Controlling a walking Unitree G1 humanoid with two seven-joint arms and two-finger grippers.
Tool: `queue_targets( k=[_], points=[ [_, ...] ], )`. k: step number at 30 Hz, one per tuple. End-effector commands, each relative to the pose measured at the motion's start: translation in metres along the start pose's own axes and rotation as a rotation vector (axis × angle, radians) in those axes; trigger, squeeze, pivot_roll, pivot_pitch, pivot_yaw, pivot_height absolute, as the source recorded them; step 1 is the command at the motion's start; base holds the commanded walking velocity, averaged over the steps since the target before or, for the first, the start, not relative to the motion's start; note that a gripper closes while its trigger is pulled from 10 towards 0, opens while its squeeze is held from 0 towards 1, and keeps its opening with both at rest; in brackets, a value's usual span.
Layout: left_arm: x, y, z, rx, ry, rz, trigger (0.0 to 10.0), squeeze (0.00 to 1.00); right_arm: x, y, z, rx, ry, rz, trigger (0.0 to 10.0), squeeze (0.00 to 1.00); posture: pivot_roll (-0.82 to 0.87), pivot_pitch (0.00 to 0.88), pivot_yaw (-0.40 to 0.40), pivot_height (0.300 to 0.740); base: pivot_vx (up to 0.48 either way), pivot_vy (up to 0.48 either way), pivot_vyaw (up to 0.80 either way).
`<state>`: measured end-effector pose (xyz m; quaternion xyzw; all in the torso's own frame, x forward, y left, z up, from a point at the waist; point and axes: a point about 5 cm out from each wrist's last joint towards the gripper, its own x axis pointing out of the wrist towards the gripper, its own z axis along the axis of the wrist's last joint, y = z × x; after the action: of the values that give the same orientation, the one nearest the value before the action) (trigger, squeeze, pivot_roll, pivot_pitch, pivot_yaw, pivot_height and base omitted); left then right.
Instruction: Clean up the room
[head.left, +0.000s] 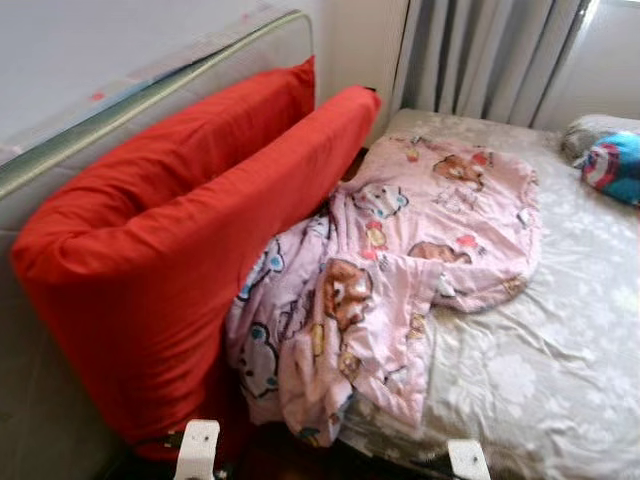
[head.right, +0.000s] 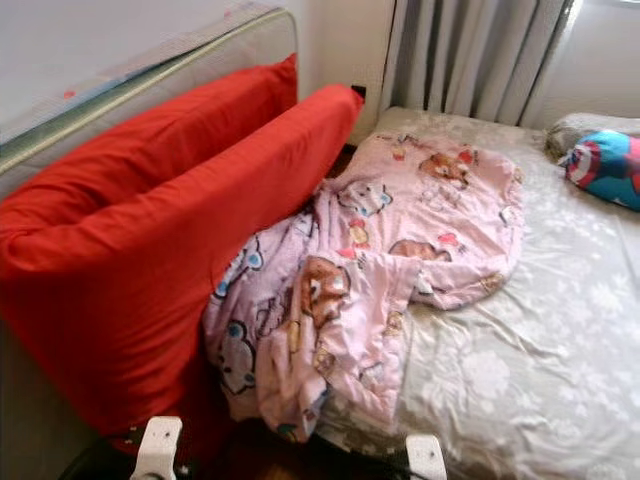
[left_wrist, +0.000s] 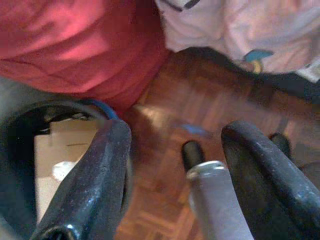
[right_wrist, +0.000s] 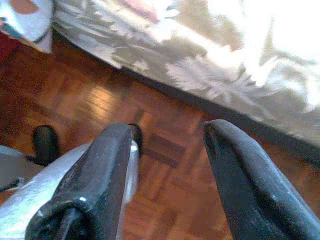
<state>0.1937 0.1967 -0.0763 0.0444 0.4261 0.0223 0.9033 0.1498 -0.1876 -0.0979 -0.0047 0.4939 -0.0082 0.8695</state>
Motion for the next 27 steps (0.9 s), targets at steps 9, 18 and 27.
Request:
queue_targets(
  k=[9,18,27],
  points=[
    [-0.001,0.003,-0.004,-0.005,0.007,0.011,10.0,0.00,0.001,0.003,0.005,0.007,-0.024,0.008,10.0,0.00,-0.09,0.042,-0.008,0.740,0.000,0.000,0.00],
    [0.000,0.002,0.001,-0.009,-0.018,0.013,10.0,0.00,0.001,0.003,0.005,0.007,-0.032,0.010,10.0,0.00,-0.09,0.041,-0.008,0.740,0.000,0.000,0.00],
    [0.003,0.002,0.061,-0.083,-0.296,0.011,10.0,0.00,-0.001,0.003,0.015,0.059,-0.160,0.015,10.0,0.00,-0.09,0.035,-0.009,0.740,0.000,0.000,0.00]
  ],
)
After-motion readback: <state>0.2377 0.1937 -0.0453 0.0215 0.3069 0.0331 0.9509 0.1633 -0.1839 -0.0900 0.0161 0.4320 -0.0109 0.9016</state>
